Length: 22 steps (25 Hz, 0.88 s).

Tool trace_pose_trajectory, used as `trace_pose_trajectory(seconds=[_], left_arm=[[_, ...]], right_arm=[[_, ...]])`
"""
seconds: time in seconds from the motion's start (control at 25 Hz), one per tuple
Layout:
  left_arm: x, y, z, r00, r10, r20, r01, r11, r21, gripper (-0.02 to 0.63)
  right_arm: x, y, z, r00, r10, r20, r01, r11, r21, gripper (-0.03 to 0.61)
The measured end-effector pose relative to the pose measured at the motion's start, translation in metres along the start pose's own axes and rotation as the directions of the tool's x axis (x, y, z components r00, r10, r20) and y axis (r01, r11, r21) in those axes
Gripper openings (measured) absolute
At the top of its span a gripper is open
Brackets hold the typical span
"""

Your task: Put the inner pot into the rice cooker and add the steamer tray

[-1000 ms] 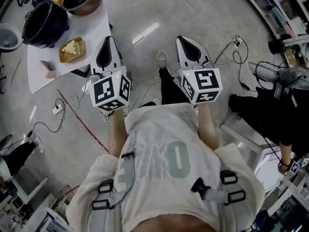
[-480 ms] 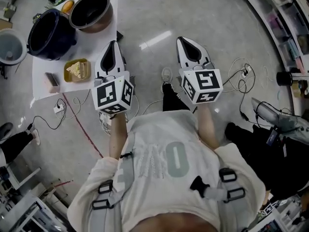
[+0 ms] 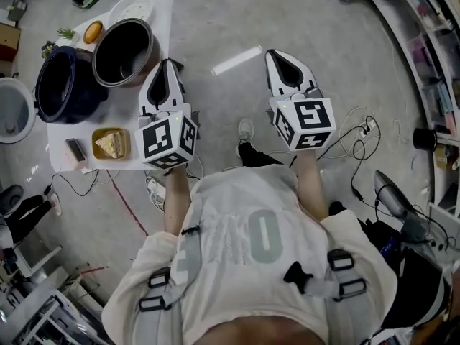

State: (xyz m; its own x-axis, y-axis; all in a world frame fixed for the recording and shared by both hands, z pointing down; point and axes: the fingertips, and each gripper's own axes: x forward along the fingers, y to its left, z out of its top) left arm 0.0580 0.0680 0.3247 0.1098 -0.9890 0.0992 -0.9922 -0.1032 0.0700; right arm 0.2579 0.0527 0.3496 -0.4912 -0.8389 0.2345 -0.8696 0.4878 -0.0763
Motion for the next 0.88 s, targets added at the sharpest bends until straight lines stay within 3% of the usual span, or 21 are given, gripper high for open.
trace_pose_trajectory(seconds=[0.32,0.6,0.88], left_arm=[[0.063,-0.017,0.011,1.000,0.014,0.020,-0.014,0.999,0.032,0.021],[0.066,0.027,0.020,0.988,0.150,0.042,-0.151,0.989,0.007,0.021],[0.057,0.082,0.019,0.952,0.297,0.073,-0.295,0.955,-0.028,0.021]], right_arm=[[0.048,-0.043,0.010,0.999,0.037,-0.014,-0.037,0.999,-0.011,0.009],[0.078,-0.031,0.017,0.993,0.119,-0.008,-0.119,0.993,-0.017,0.009],[0.119,-0.003,0.026,0.974,0.226,-0.013,-0.226,0.971,-0.076,0.009]])
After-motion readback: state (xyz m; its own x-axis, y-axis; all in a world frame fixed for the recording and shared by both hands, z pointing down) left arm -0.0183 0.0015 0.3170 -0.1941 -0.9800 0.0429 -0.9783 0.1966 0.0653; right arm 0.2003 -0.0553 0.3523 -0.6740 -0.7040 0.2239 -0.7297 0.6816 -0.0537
